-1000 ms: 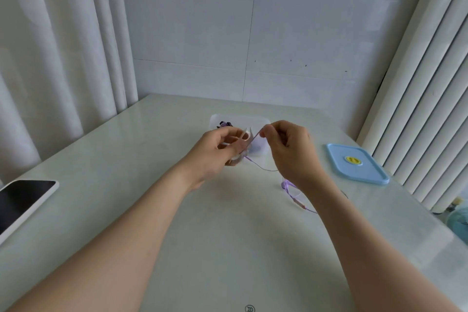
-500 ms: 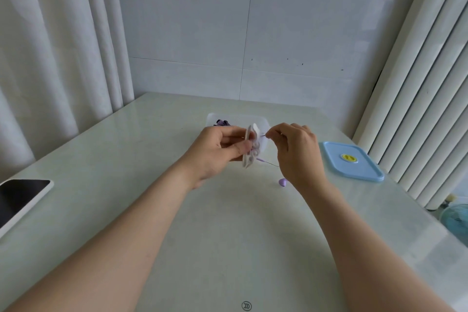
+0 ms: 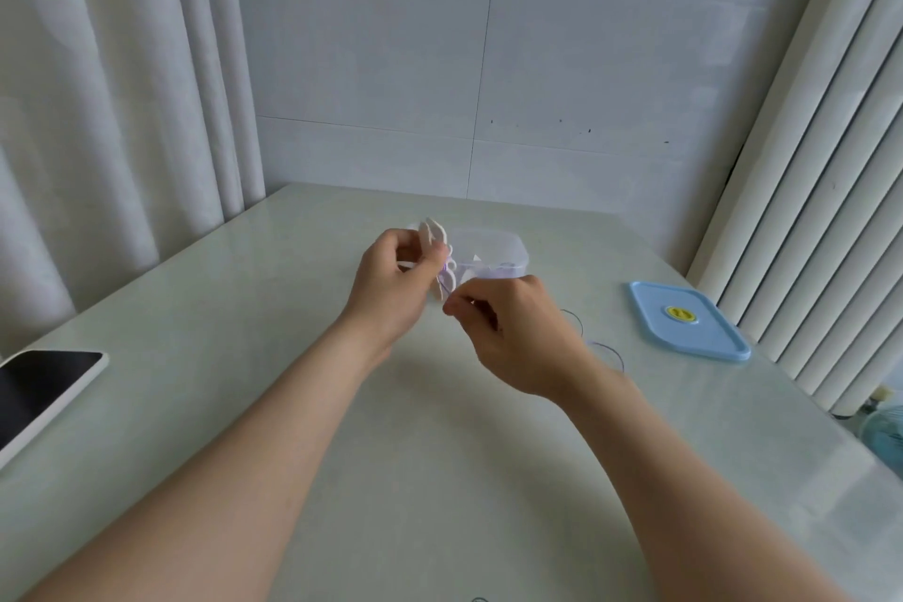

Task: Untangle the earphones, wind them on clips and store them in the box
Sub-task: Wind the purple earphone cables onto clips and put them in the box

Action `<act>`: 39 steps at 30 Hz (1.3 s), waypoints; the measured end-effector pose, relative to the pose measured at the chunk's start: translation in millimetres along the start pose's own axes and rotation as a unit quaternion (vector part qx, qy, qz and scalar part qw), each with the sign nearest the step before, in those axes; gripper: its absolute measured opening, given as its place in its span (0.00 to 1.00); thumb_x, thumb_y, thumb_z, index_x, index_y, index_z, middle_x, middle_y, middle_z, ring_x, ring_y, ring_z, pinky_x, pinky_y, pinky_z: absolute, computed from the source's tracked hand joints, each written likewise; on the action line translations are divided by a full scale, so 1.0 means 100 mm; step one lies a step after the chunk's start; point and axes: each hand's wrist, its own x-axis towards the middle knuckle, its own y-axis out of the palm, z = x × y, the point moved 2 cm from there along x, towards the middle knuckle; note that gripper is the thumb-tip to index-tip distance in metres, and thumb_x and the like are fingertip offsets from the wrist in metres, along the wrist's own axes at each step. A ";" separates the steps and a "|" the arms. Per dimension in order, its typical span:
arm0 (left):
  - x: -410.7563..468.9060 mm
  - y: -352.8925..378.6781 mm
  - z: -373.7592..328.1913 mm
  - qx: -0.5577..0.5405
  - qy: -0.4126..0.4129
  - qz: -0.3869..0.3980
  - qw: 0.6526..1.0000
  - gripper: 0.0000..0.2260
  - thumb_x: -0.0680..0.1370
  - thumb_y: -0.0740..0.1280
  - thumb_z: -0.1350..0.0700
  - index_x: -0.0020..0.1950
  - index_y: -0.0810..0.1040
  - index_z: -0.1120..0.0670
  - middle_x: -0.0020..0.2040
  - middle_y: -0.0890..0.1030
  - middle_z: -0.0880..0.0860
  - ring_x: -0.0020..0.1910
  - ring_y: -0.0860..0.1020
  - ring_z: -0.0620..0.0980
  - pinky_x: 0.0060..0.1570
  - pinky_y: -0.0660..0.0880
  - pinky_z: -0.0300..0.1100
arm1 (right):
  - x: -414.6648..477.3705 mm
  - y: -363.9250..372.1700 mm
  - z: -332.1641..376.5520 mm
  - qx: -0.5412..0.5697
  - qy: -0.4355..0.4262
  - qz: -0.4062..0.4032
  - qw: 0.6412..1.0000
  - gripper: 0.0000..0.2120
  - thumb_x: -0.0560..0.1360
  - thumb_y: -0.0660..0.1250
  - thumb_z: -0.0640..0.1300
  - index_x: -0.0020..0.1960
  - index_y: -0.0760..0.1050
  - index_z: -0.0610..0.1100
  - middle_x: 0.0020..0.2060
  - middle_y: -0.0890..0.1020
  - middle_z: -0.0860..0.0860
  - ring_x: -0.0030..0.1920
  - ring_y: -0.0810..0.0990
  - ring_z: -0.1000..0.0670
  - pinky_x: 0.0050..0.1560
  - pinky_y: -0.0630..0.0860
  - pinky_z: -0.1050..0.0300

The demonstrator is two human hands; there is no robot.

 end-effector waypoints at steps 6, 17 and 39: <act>-0.09 0.08 0.01 -0.049 -0.046 0.195 0.979 0.12 0.85 0.67 0.49 0.57 0.82 0.57 0.43 0.80 0.49 0.38 0.72 0.46 0.40 0.68 0.39 | 0.02 -0.17 -0.05 0.030 0.071 -0.128 0.989 0.09 0.83 0.63 0.46 0.46 0.77 0.48 0.26 0.75 0.54 0.28 0.73 0.51 0.29 0.69 0.54; -0.20 0.16 -0.08 -0.033 0.003 0.297 0.954 0.10 0.84 0.67 0.59 0.62 0.83 0.63 0.52 0.86 0.57 0.49 0.83 0.50 0.56 0.81 0.46 | 0.03 -0.27 -0.40 -0.060 0.099 -0.214 0.970 0.04 0.80 0.72 0.45 0.47 0.84 0.48 0.42 0.78 0.51 0.43 0.77 0.46 0.38 0.76 0.49; 0.00 0.03 0.00 -0.074 -0.105 0.006 0.992 0.15 0.84 0.66 0.48 0.48 0.86 0.57 0.44 0.88 0.53 0.43 0.84 0.50 0.39 0.77 0.43 | -0.04 -0.17 -0.02 0.197 0.127 0.149 0.961 0.11 0.80 0.68 0.42 0.44 0.88 0.49 0.25 0.71 0.55 0.31 0.67 0.50 0.35 0.66 0.57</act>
